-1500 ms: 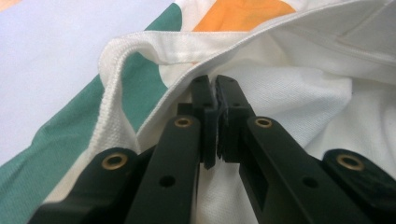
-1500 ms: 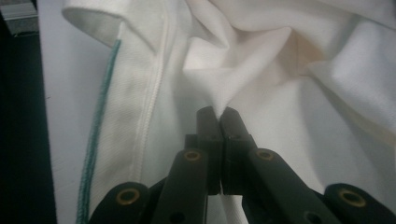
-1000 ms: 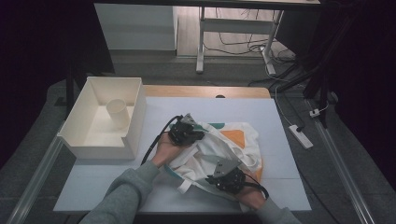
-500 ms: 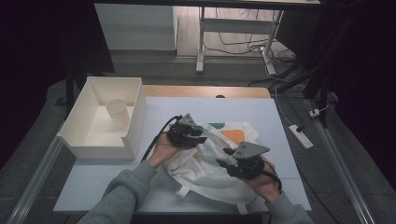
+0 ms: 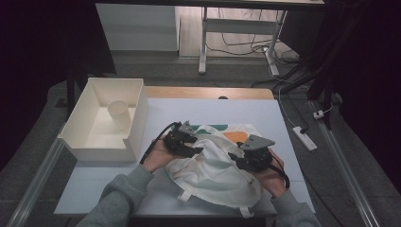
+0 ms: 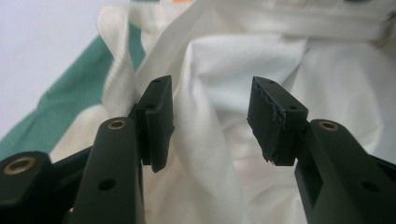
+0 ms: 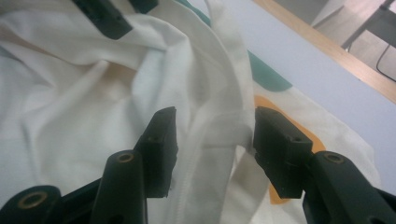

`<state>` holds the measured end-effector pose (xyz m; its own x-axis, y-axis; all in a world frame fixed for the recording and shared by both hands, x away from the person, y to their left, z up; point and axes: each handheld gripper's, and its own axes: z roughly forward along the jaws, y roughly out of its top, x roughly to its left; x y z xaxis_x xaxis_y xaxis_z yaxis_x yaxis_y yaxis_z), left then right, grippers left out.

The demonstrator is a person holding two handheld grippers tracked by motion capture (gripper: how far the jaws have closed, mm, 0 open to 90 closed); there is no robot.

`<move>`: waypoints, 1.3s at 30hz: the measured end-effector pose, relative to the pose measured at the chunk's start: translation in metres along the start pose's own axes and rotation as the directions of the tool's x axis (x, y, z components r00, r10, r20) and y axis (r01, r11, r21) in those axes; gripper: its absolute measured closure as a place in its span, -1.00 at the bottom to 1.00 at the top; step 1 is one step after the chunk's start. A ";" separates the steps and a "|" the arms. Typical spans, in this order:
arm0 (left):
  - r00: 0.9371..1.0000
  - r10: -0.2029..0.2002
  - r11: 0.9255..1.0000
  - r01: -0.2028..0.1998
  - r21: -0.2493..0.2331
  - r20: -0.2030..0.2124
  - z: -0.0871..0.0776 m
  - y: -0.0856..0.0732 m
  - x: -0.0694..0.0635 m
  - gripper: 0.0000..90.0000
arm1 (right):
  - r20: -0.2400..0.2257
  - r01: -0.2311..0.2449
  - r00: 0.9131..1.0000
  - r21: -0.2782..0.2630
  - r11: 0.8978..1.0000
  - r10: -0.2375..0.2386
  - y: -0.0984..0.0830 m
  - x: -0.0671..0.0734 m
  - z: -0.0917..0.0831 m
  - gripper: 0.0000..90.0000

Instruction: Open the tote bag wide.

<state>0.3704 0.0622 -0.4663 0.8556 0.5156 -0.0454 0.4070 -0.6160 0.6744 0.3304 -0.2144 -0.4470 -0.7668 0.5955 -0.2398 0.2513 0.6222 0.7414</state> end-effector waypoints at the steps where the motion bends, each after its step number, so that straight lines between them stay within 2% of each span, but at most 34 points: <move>1: 1.000 -0.002 1.000 0.002 0.010 0.003 0.002 -0.001 0.001 0.11 | -0.001 -0.005 1.000 0.010 1.000 0.005 -0.001 -0.002 0.003 0.10; 4: 1.000 0.005 0.999 -0.004 0.044 -0.013 0.010 -0.002 0.001 0.11 | 0.016 -0.014 1.000 0.057 0.998 0.013 -0.005 -0.005 0.010 0.09; 6: 1.000 0.012 0.998 -0.010 0.069 -0.027 0.014 -0.004 0.001 0.15 | -0.004 -0.038 0.999 0.065 0.997 0.039 -0.009 -0.008 0.015 0.13; 7: 0.999 0.012 0.997 -0.010 0.071 -0.030 0.014 -0.004 0.001 0.22 | -0.015 -0.048 0.999 0.068 0.997 0.049 -0.011 -0.008 0.016 0.22; 10: 0.999 0.014 0.997 -0.011 0.072 -0.041 0.014 -0.005 0.001 0.52 | -0.034 -0.022 0.999 0.069 0.997 0.024 -0.012 -0.006 0.017 0.68; 12: 0.999 0.018 0.998 -0.015 0.064 -0.041 0.011 -0.006 0.003 0.66 | -0.041 -0.013 0.999 0.052 0.999 0.015 -0.009 -0.005 0.013 0.81; 14: 0.999 0.019 0.999 -0.017 0.048 -0.029 0.008 -0.007 0.004 0.79 | -0.023 -0.015 1.000 0.029 0.999 0.016 -0.004 -0.006 0.007 0.83; 19: 1.000 0.017 1.000 -0.017 -0.003 0.015 -0.002 -0.007 0.008 0.90 | 0.030 -0.083 0.996 -0.061 0.995 0.085 0.002 -0.025 -0.010 0.85; 22: 0.999 0.033 0.999 -0.032 -0.017 0.002 -0.005 -0.004 0.005 0.91 | 0.052 -0.093 0.994 -0.079 0.993 0.097 0.005 -0.036 -0.010 0.85; 24: 0.999 0.039 0.999 -0.039 -0.029 0.000 -0.006 -0.003 0.004 0.91 | 0.068 -0.093 0.993 -0.079 0.993 0.099 0.006 -0.043 -0.006 0.84; 29: 0.999 0.043 0.998 -0.043 -0.046 0.001 -0.005 0.001 0.004 0.91 | 0.075 -0.134 0.987 -0.072 0.988 0.139 0.002 -0.065 0.006 0.84; 32: 0.999 0.041 0.998 -0.042 -0.041 -0.006 0.000 0.003 0.005 0.91 | 0.057 -0.171 0.983 -0.057 0.984 0.174 -0.003 -0.078 0.020 0.83; 35: 0.999 0.032 0.999 -0.033 -0.032 -0.011 0.003 0.003 0.008 0.91 | 0.042 -0.188 0.981 -0.039 0.981 0.190 -0.007 -0.087 0.034 0.83; 39: 1.000 0.013 1.000 -0.013 -0.019 -0.012 0.010 0.001 0.014 0.91 | 0.021 -0.208 0.978 -0.003 0.978 0.208 -0.011 -0.095 0.053 0.83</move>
<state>0.3858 0.0626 -0.4732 0.8569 0.5148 -0.0275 0.3896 -0.6117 0.6885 0.4316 -0.2508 -0.4659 -0.6849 0.7226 -0.0938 0.4035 0.4832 0.7770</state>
